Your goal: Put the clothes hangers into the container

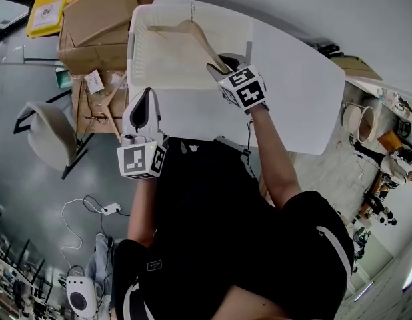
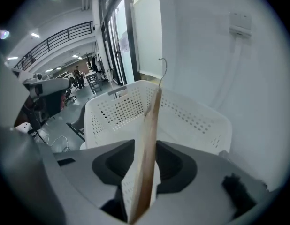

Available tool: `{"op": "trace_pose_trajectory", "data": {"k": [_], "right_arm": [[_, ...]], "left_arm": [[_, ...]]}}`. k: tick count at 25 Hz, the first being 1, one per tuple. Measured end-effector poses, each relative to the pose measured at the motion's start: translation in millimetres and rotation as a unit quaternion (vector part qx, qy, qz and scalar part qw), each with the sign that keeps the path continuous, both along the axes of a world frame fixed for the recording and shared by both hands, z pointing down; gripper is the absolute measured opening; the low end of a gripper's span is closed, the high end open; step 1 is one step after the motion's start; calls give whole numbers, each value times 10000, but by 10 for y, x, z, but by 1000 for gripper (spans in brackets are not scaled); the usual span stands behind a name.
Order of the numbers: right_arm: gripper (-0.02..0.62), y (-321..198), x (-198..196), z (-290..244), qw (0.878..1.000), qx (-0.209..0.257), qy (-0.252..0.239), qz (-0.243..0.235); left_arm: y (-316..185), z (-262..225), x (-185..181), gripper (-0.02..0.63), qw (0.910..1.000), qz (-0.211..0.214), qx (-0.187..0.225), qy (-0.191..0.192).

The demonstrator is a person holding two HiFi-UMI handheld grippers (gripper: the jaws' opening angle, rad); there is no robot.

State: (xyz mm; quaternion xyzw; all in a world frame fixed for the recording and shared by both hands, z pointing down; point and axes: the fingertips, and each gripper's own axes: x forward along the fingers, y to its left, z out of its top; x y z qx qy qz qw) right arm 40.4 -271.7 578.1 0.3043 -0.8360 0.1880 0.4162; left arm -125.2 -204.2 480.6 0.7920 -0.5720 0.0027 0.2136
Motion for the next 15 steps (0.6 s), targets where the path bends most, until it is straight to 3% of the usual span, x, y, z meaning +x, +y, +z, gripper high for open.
{"op": "trace_pose_trajectory", "data": {"k": [15], "right_arm": [[169,-71,132,110,9971,-64,753,-93]], "left_arm": [[95,4,-27,6,10000,-29,4,-16]]}}
